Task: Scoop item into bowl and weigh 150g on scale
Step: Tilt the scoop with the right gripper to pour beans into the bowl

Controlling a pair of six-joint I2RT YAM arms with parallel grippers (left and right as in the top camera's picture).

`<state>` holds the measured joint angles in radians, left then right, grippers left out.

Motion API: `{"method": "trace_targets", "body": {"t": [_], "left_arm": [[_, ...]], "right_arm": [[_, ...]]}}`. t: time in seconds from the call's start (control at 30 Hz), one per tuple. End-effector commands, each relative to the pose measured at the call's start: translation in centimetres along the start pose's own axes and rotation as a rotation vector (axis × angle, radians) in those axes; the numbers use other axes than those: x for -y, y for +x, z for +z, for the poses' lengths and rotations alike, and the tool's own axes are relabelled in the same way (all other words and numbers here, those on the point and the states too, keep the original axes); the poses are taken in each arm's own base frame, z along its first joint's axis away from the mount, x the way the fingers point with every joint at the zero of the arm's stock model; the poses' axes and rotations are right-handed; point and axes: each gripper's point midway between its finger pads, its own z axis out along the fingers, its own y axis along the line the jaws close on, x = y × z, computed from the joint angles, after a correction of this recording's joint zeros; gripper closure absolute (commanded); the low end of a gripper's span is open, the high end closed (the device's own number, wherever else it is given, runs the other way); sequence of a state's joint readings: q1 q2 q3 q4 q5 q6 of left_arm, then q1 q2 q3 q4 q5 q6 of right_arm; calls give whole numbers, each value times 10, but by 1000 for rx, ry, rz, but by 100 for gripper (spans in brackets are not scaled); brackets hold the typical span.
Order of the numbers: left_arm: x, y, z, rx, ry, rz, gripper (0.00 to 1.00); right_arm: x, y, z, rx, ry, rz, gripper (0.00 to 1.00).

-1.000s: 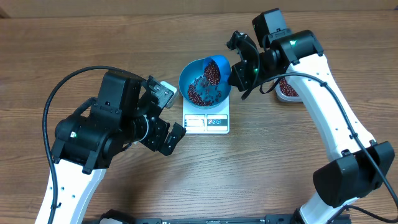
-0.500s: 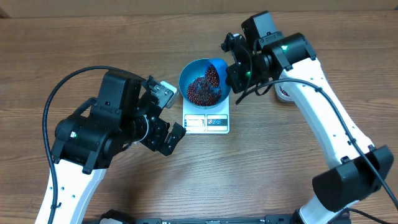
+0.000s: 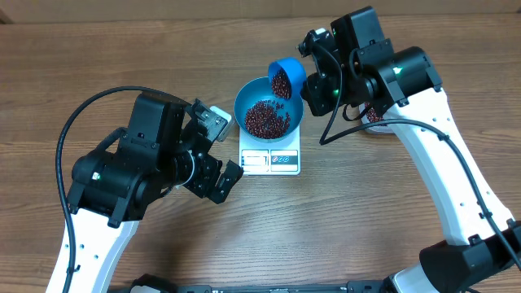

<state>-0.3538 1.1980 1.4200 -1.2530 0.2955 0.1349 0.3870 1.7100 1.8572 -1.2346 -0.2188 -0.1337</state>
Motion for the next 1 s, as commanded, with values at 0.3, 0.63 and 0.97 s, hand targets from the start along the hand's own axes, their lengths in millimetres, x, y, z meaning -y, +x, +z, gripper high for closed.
{"method": "trace_targets", "body": {"t": [0.3,0.63,0.97], "left_arm": [[0,-1,1,-3,-3,27,0],[0,-1,1,-3,-3,27,0],[0,-1,1,-3,-3,27,0]], "right_arm": [[-5,-20,-29,89,131,-99,96],[-13,-19,-25,77,180,-139,96],[-12,-7,5,-10,253,-177,96]]}}
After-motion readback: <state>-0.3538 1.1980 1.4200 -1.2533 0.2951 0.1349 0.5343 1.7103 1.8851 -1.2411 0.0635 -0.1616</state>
